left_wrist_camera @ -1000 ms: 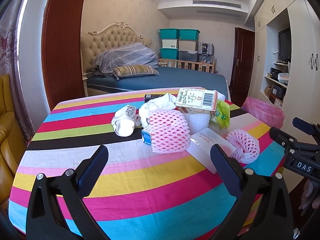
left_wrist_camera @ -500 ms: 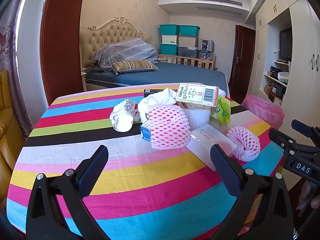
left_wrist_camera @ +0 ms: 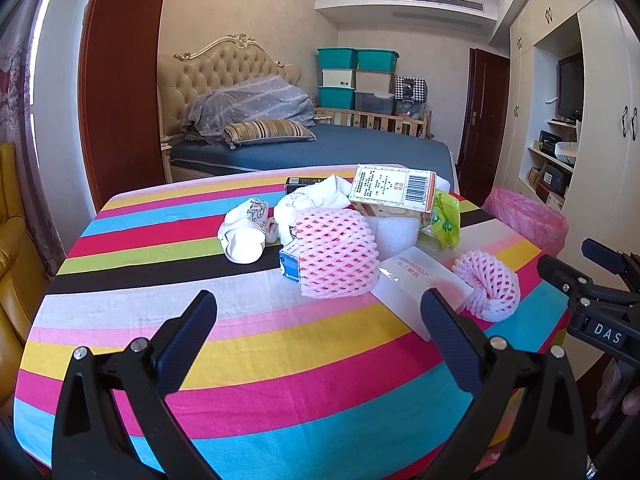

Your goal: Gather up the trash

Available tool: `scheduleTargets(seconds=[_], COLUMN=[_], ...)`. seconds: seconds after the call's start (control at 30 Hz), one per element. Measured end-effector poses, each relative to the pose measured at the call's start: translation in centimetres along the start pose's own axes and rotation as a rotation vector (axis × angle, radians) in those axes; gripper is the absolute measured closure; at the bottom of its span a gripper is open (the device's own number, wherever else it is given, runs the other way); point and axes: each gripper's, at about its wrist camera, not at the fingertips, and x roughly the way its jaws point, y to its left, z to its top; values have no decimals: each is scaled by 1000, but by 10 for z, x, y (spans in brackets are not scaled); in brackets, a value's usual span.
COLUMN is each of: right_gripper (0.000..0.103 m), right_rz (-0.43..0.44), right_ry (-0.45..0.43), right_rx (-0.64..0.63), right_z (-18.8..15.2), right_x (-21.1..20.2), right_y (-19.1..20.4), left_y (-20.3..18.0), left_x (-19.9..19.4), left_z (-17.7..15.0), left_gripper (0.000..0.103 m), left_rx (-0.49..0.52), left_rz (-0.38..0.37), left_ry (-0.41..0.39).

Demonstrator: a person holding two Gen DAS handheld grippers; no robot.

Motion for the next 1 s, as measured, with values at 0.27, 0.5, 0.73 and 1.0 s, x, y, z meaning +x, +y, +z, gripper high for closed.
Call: scheduleTargets(seconds=[0.27,0.5,0.73,1.0], right_gripper=[19,19,19,19], right_rz=[7,0,5,14], right_ry=[0,-4,8,42], right_rx=[-2,-25,-38,-10], right_z=[-2,-5,-10,-17], right_x=[-2,-1,5,18], right_y=[-1,3,3,-5], left_y=[-2,-3,-4,2], left_x=[-5,-4,-7,-1], left_z=[-1,-1,-3,-4], left_gripper=[4,4,4,4], left_rx=[13,19,27,-5], left_rz=[6,23,14,-27], left_ry=[-14,-15,-18,3])
